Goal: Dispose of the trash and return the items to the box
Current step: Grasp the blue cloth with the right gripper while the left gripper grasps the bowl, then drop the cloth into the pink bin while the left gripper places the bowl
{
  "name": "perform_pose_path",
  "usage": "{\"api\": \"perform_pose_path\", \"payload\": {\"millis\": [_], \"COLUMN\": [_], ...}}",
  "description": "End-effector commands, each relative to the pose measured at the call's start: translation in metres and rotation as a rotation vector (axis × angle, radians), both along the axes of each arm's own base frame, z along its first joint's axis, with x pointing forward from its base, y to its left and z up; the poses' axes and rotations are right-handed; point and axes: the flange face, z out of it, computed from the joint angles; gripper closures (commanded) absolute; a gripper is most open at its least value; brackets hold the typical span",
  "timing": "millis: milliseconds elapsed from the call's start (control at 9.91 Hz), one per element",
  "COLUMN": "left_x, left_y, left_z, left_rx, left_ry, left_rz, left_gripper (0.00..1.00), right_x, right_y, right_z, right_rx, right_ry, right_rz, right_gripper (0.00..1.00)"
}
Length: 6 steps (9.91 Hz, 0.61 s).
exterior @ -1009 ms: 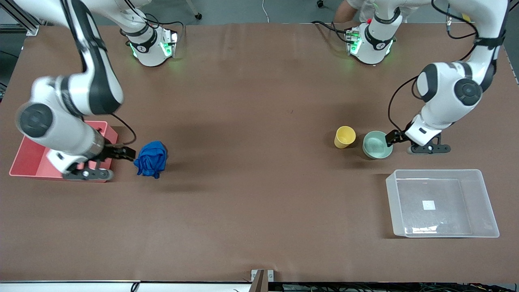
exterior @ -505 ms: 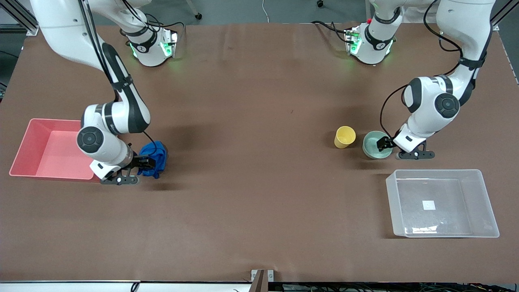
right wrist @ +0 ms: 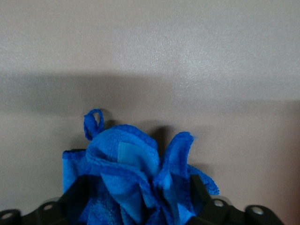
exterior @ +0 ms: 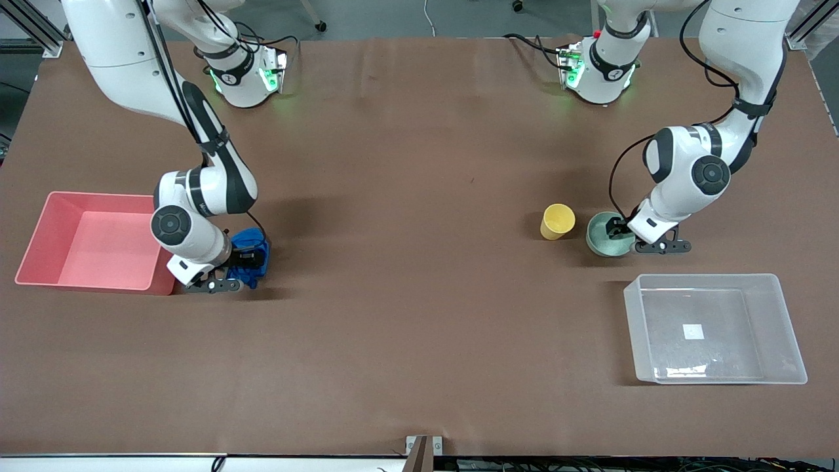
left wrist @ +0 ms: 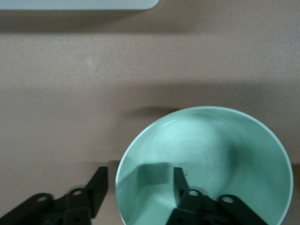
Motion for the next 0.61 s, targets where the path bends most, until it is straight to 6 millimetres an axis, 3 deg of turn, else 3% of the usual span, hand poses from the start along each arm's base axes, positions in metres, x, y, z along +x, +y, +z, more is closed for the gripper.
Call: {"api": "perform_pose_path", "payload": {"millis": [0, 101, 303, 404, 505], "left_x": [-0.01, -0.012, -0.004, 0.015, 0.042], "left_y": [0.002, 0.002, 0.001, -0.001, -0.002], "left_z": [-0.004, 0.01, 0.081, 0.118, 0.151], "left_rx": [0.007, 0.006, 0.004, 0.002, -0.004], "left_ry": [0.005, 0.005, 0.017, -0.007, -0.039], "left_rz": [-0.03, -0.033, -0.035, -0.037, -0.032], "left_gripper": [1.0, 1.0, 1.0, 1.0, 1.0], "right_x": [-0.007, -0.006, 0.003, 0.018, 0.035], "right_y": [-0.001, -0.001, 0.006, 0.005, -0.004], "right_z": [0.004, 0.006, 0.021, 0.054, 0.11], "right_rx": [0.003, 0.016, 0.023, 0.022, 0.021], "right_ry": [-0.003, -0.004, -0.018, 0.007, 0.053], "right_rz": [-0.016, -0.077, -0.117, -0.123, -0.155], "right_gripper": [0.78, 0.97, 0.99, 0.99, 0.99]}}
